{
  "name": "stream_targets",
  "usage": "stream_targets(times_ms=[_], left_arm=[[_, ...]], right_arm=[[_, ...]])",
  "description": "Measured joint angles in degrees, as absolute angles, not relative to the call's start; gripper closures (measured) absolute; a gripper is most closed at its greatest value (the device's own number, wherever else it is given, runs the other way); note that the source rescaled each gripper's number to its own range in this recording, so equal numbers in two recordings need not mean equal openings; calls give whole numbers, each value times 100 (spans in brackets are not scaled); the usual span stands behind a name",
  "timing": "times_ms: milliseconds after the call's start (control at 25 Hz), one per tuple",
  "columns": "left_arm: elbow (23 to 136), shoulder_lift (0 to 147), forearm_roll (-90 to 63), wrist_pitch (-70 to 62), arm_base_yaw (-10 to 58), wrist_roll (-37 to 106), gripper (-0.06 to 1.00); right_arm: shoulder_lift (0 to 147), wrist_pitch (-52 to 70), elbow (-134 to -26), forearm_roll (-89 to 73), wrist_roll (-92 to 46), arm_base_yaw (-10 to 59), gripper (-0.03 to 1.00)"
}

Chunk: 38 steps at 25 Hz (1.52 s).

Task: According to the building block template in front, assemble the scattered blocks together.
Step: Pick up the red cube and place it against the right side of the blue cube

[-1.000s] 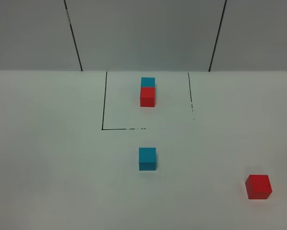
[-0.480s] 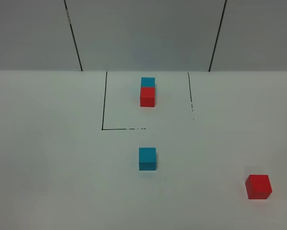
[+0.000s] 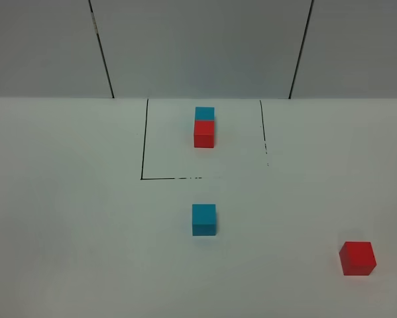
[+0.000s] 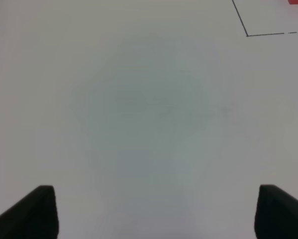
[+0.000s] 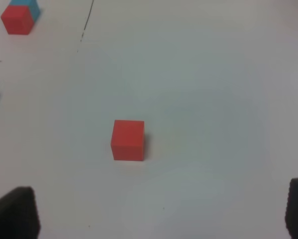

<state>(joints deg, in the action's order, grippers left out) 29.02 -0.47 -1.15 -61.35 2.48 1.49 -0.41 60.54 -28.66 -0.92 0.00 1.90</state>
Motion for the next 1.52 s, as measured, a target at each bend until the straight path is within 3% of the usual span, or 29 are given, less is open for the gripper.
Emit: stream_targets(times_ms=[880,1160,1520], left_arm=[[2902,-47,-115,-6135,248,149,6],[2902,-47,-115,-6135,248,149,6],[2902,-47,-115,-6134,248,149,6]], right_arm=[[138,6127,-2898,71,0,190,-3],[2357,5953,-3250,0,0,190,-3],[6156,5596,-4543,-97,-215,190,-3]])
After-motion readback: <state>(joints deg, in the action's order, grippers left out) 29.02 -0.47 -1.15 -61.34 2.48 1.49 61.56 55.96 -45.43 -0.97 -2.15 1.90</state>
